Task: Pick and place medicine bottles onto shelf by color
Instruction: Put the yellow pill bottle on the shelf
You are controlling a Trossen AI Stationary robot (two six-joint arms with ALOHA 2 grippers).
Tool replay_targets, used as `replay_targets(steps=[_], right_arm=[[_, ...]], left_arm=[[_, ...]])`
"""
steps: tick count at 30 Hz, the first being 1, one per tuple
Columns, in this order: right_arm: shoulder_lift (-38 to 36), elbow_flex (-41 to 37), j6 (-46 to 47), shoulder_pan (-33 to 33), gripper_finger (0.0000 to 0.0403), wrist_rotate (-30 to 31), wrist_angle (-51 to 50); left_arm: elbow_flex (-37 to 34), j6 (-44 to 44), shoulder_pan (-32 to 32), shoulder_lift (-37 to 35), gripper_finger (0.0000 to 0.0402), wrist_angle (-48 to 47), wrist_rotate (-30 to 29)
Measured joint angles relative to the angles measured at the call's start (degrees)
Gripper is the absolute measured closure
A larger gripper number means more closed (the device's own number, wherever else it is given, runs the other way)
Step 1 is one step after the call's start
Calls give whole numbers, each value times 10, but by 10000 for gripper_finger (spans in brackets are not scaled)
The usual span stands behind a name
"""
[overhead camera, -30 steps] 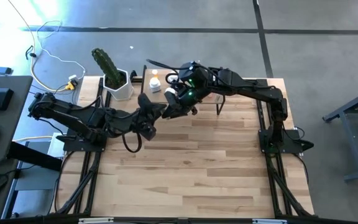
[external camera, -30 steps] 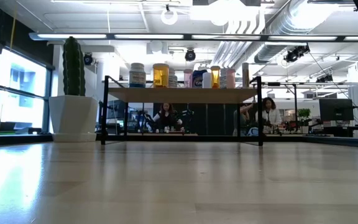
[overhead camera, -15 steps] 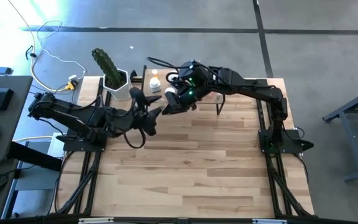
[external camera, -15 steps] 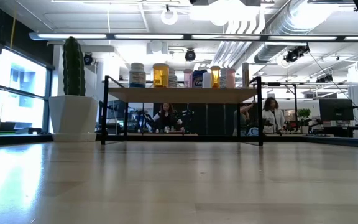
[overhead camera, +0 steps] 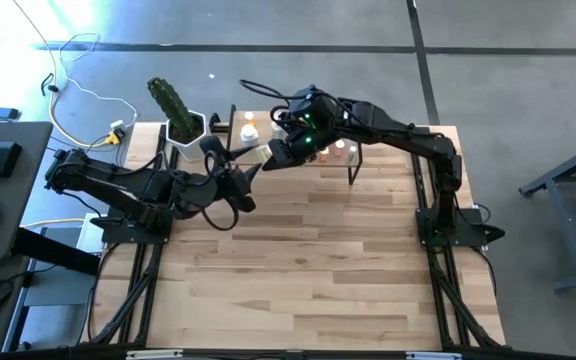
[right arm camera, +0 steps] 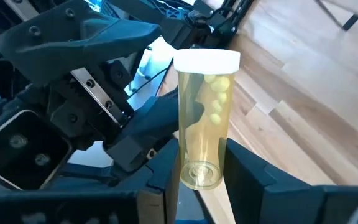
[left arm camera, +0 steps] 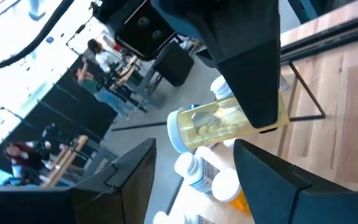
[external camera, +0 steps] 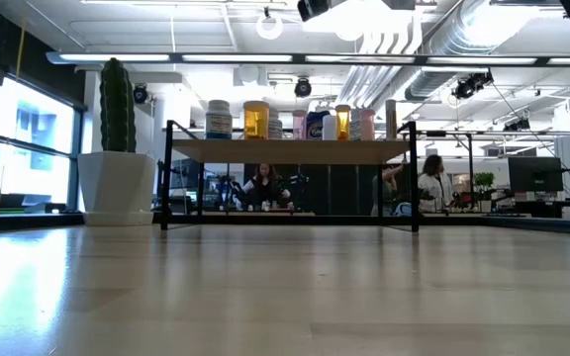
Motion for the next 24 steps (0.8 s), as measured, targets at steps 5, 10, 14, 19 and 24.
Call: replay_targets(steps=[5, 10, 14, 19, 24], right_arm=[[-1, 0, -36, -12, 311, 7, 0], [-9, -1, -104, -27, 311, 34, 0], [-10, -1, -180, -34, 311, 66, -2], [-10, -1, -282, -42, 311, 104, -4], [-10, -1, -364, -53, 311, 110, -3]], left_arm=[[0, -54, 7, 0, 197, -1, -1], [0, -133, 20, -1, 197, -2, 14], [0, -210, 39, -9, 198, -6, 62], [0, -299, 80, -27, 198, -39, 149], [0, -356, 134, -52, 198, -47, 242]])
